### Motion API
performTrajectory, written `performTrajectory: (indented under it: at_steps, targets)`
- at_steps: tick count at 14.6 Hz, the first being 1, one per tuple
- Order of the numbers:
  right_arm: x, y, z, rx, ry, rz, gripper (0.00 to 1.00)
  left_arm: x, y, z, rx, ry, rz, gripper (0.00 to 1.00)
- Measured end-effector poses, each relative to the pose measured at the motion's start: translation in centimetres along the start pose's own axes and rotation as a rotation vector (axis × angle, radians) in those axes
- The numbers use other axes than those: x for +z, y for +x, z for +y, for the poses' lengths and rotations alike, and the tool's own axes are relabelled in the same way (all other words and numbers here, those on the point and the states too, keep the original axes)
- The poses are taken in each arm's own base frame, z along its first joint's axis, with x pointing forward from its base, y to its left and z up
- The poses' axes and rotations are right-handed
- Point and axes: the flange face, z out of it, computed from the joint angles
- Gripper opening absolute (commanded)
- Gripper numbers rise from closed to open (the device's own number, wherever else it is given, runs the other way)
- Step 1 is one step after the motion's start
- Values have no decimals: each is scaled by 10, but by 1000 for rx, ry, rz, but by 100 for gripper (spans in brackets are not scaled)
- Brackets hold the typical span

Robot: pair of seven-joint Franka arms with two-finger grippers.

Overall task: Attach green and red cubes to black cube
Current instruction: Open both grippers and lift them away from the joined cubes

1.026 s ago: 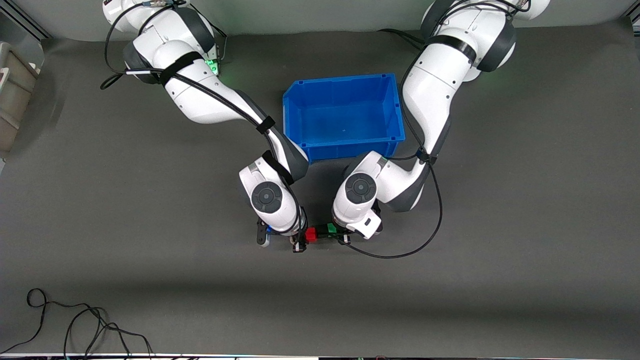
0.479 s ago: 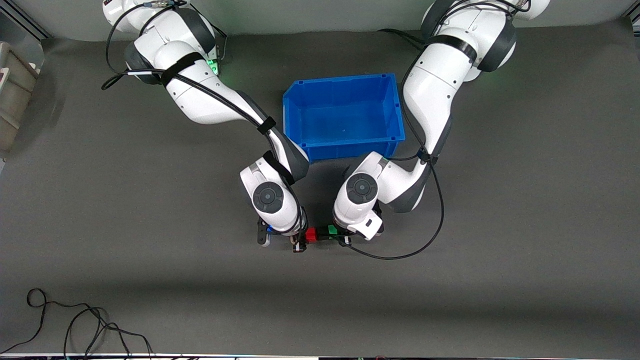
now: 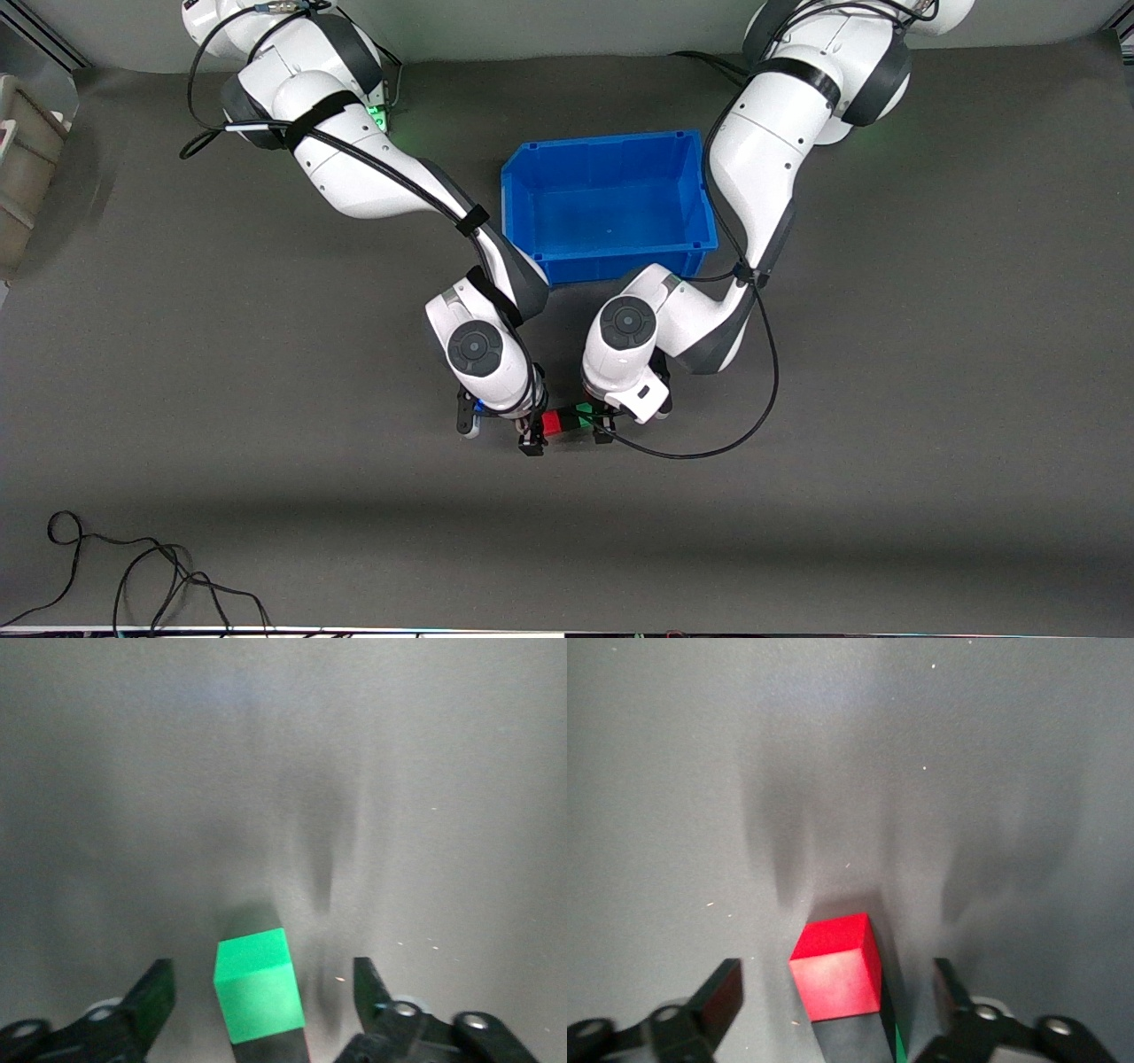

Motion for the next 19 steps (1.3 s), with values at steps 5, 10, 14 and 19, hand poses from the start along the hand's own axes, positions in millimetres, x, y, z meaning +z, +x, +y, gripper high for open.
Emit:
performTrajectory:
  at_steps: [5, 10, 14, 19]
  targets:
    - [-103, 32, -31, -76, -81, 1, 100, -45, 46, 48, 149, -5, 62, 100]
    - [-285, 105, -33, -395, -188, -48, 100, -115, 147, 97, 309, 109, 140, 100]
    - [-388, 183, -7, -707, -290, -73, 100, -182, 242, 108, 505, 141, 144, 100]
    - [-441, 286, 5, -1113, -333, -132, 100, -255, 314, 89, 774, 156, 134, 100]
